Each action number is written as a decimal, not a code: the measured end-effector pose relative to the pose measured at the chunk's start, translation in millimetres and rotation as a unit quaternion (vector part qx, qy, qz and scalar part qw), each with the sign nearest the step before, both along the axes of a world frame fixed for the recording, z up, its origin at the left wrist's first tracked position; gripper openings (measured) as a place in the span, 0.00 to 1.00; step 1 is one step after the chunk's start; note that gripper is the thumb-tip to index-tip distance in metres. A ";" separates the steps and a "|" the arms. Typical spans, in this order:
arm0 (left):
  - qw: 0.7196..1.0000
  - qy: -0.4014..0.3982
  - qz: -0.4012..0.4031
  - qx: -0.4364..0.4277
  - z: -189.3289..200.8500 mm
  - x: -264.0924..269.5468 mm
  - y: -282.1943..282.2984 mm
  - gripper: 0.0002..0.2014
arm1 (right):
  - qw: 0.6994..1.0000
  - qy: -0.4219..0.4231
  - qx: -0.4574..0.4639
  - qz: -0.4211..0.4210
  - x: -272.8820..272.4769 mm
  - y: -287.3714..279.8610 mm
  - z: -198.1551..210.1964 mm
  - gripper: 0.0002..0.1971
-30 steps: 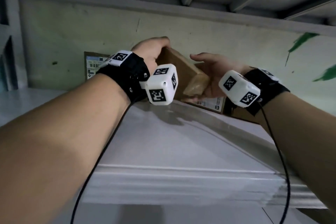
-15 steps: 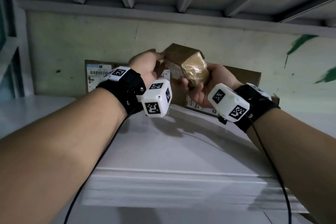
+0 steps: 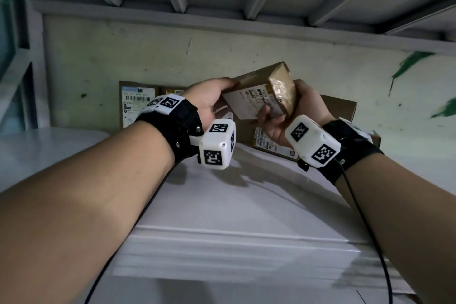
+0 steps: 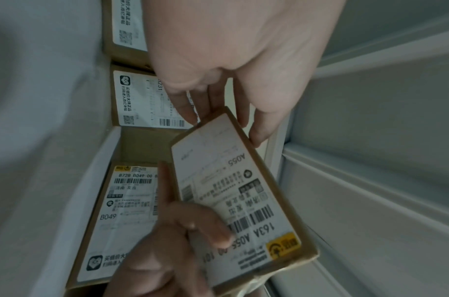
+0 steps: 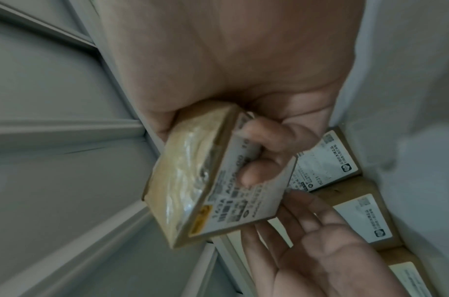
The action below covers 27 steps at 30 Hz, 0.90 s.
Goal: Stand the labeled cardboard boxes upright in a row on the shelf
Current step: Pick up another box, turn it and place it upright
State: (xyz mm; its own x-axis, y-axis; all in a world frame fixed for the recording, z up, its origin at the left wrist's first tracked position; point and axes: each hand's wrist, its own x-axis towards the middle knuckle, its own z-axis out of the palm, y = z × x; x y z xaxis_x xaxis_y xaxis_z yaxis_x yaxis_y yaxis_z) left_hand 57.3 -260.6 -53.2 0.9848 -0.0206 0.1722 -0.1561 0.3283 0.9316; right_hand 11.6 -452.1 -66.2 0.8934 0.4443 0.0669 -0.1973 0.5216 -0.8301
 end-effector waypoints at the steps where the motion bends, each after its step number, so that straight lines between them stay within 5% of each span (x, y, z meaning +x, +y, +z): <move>1: 1.000 0.001 0.002 -0.002 -0.5 -0.7 -1.2 0.04 | 1.000 -0.014 0.004 -0.020 0.7 0.2 0.7 0.33; 9: 0.998 -0.034 0.006 -0.056 1.7 -5.3 -3.4 0.04 | 0.976 -0.064 0.049 -0.203 3.8 12.0 2.0 0.23; 12: 0.997 -0.045 0.012 -0.061 2.5 -4.9 -2.8 0.11 | 0.974 -0.088 0.044 -0.204 2.7 12.8 2.7 0.32; 17: 1.000 -0.021 -0.008 -0.002 2.4 -15.8 -8.0 0.04 | 0.964 -0.128 -0.019 -0.231 2.9 8.0 4.3 0.40; 19: 1.000 -0.024 -0.014 0.007 1.0 -17.7 -8.4 0.09 | 0.959 -0.119 -0.021 -0.257 6.8 5.1 1.8 0.40; 23: 0.996 -0.053 -0.018 0.064 -7.9 -18.7 -13.5 0.38 | 0.956 -0.077 -0.009 -0.283 18.6 0.1 2.7 0.27; 27: 0.976 -0.081 -0.023 0.201 -19.6 -18.6 -15.8 0.48 | 0.964 -0.046 0.002 -0.261 22.5 4.9 3.8 0.25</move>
State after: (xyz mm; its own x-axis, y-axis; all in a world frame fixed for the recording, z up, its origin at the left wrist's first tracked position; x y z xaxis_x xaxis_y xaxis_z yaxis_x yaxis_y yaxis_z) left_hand 38.7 -276.4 -72.8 0.9417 -0.1616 0.2950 -0.3061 -0.0478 0.9508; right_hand 34.1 -447.1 -62.4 0.9855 -0.0654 0.1566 0.1672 0.5327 -0.8296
